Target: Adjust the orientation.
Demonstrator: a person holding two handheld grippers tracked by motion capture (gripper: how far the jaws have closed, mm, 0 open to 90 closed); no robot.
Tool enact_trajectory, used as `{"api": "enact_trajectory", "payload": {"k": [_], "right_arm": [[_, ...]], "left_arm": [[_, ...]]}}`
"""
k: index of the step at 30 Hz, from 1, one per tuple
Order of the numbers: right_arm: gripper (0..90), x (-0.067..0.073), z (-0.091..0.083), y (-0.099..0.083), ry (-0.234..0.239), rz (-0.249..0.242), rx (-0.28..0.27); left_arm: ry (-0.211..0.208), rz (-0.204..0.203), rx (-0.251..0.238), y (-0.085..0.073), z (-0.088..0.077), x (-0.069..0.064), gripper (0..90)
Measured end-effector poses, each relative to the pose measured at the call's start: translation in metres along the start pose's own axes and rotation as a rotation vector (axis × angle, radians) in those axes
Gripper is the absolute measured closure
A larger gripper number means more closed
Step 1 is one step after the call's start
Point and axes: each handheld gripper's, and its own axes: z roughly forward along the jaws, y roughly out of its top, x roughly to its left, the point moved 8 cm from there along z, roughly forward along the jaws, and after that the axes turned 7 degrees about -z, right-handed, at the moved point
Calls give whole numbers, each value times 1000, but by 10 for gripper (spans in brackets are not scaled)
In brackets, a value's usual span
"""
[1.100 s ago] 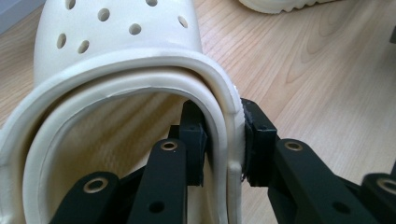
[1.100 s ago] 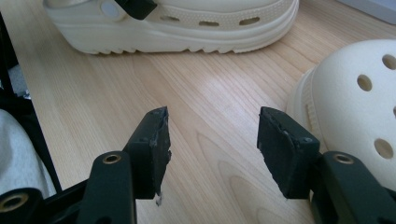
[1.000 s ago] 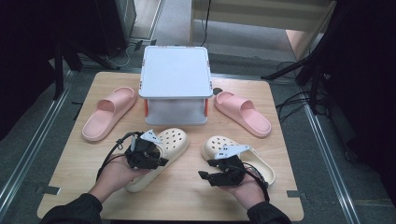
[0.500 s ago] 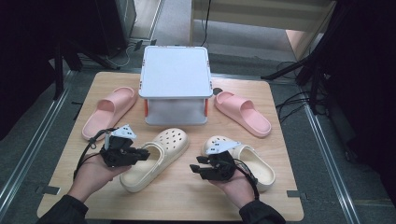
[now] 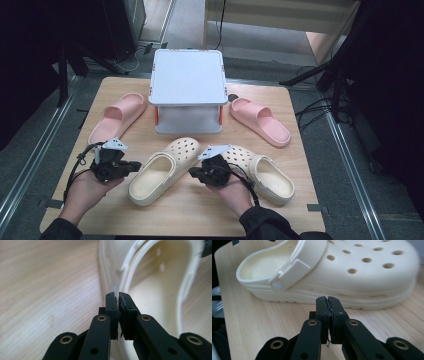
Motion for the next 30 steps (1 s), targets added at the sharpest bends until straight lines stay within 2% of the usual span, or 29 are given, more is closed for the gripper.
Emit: {"api": "enact_trajectory", "payload": {"k": [6, 11, 14, 23, 27, 30], "right_arm": [[881, 4, 26, 7, 11, -25, 31], [882, -1, 31, 11, 24, -15, 42], [882, -2, 33, 13, 28, -13, 44], [881, -9, 36, 17, 17, -17, 48], [880, -11, 35, 17, 6, -12, 50], [867, -15, 35, 18, -13, -11, 47]], "left_arm": [[-2, -41, 15, -9, 8, 5, 855], [-9, -68, -4, -13, 7, 3, 867], [-4, -69, -1, -17, 5, -1, 876], [-22, -65, 16, -22, 5, -14, 883], [-50, -70, 23, -23, 6, -19, 886], [-76, -58, 33, -24, 9, -27, 889]]}}
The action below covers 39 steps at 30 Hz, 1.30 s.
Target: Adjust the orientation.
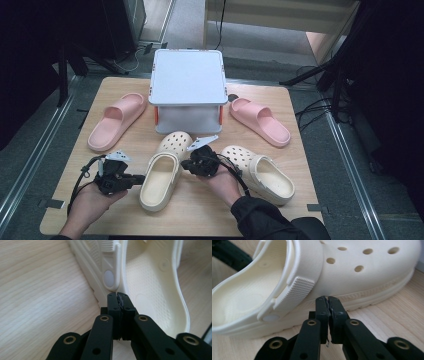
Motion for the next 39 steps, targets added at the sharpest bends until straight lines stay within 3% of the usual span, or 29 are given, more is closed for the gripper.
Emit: {"api": "enact_trajectory", "payload": {"k": [6, 12, 14, 15, 19, 25, 28, 31, 37, 39], "right_arm": [[867, -8, -1, 0, -30, 12, -5], [831, -13, -3, -1, -64, 12, -5], [801, -14, -5, -1, -56, 18, -7], [789, -15, -6, 0, -49, 21, -17], [691, -14, -15, 3, -37, 5, -31], [642, -12, -32, 0, -12, 4, -40], [639, -10, -38, -3, 3, 10, -40], [633, -7, -44, -7, 28, 12, -38], [630, 1, -60, -17, 64, 18, -29], [629, 3, -68, -21, 76, 29, -36]], "left_arm": [[-55, 7, 17, 0, 8, -15, 889], [-57, 35, 18, 0, 10, -19, 878], [-59, 29, 12, 1, 7, -17, 817], [-52, 25, -8, 3, 5, -15, 765], [-56, 27, -89, 10, -8, -12, 691], [-39, 7, -107, 13, -16, -3, 493], [-25, 18, -129, 15, -18, 0, 507], [-41, 16, -149, 20, -22, 2, 509], [-47, 13, -123, 27, -19, 8, 484], [-50, 15, -113, 30, -17, 9, 434]]}}
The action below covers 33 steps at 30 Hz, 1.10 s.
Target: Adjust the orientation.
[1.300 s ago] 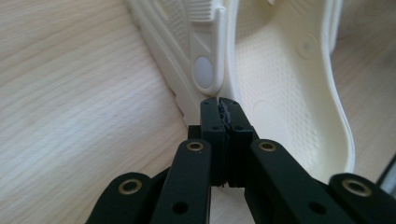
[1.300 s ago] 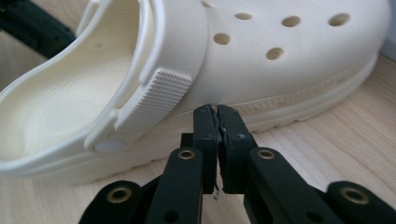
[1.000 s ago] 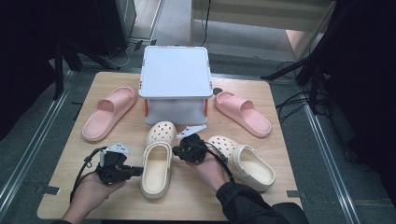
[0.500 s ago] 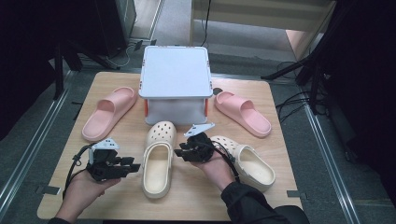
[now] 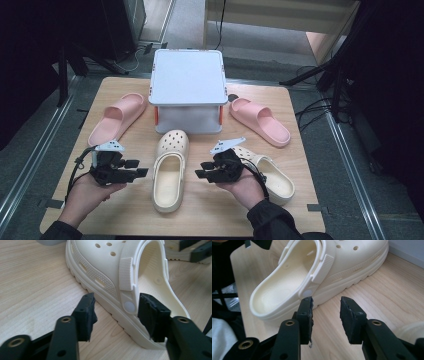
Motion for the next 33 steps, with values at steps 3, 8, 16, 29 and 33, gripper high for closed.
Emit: {"api": "enact_trajectory", "payload": {"k": [3, 8, 16, 29, 33], "right_arm": [[630, 0, -7, -4, 0, 5, -3], [616, -3, -29, -18, -19, 25, -10], [601, -8, -51, -33, -58, 51, -14], [564, -18, -87, -57, -136, 96, -31], [557, -20, -97, -66, -160, 112, -30]], "left_arm": [[-4, 13, -4, 4, 2, 0, 417], [-27, 23, 17, 14, 10, 1, 398], [-47, 54, 52, 22, 22, 1, 379], [-79, 66, 39, 36, 27, -3, 366], [-84, 60, 45, 40, 31, -2, 360]]}}
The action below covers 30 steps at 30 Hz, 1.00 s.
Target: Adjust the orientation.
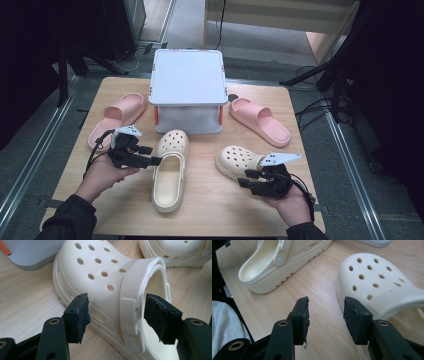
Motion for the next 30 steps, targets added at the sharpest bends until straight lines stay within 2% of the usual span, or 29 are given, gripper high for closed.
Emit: {"api": "enact_trajectory", "payload": {"k": [11, 17, 20, 23, 25, 30], "right_arm": [[552, -14, -26, -19, -70, 45, -22], [548, -27, -25, -30, -102, 59, 9], [555, -31, -17, -34, -93, 63, 47], [593, -34, -8, -36, -61, 44, 65], [618, -38, -2, -37, -45, 54, 80], [678, -39, 8, -32, -24, 30, 90]], "left_arm": [[-17, 10, -1, 14, 8, -4, 358], [-21, 11, 0, 15, 10, -6, 358], [-21, 13, -2, 15, 8, -5, 358], [-21, 6, -13, 15, 5, -3, 358], [-18, 4, -19, 14, 3, -3, 358], [-1, 13, -25, 8, -2, 0, 359]]}}
